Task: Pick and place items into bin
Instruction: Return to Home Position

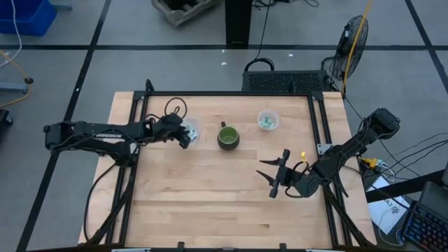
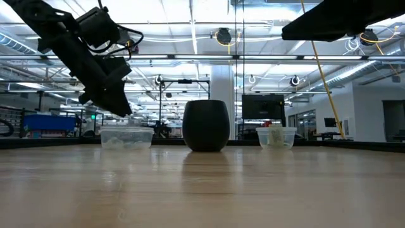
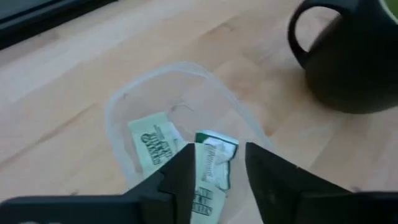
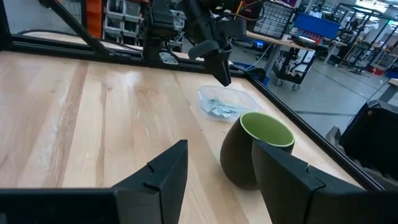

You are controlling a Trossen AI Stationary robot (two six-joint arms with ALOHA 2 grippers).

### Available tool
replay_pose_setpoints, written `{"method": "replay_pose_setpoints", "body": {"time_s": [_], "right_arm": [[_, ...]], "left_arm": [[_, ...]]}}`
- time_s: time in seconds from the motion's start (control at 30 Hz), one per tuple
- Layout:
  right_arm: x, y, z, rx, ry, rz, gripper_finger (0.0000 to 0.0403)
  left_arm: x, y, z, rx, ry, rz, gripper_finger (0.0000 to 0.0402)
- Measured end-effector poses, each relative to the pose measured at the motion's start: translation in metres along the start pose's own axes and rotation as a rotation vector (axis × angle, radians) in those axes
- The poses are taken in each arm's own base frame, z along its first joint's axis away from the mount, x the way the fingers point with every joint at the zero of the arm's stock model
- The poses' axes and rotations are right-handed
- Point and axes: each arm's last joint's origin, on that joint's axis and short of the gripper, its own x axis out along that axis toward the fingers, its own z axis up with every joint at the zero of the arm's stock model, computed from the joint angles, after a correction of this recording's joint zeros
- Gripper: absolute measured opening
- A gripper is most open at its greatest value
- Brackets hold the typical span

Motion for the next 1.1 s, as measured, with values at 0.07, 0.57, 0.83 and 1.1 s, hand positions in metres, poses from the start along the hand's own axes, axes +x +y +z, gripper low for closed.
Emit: {"method": "replay_pose_setpoints", "body": {"time_s": [0.07,0.57,0.83,1.1], "right_arm": [[0.000,0.000,0.000,0.005,0.003,0.018,0.0171],[-0.035,-0.035,-0.035,0.271,-0.043,0.314,0.0171],[-0.051,-0.063,-0.054,0.349,-0.206,0.430,0.0171],[-0.063,-0.084,-0.054,0.311,-0.230,0.427,0.0171]], "left_arm": [[-0.001,-0.003,0.000,0.020,-0.005,-0.029,0.0154],[-0.070,-0.080,-0.050,0.368,-0.282,-0.788,0.0166],[-0.083,-0.054,-0.082,0.335,-0.408,-0.949,0.0166],[-0.087,-0.029,-0.086,0.284,-0.449,-0.951,0.0166]]}}
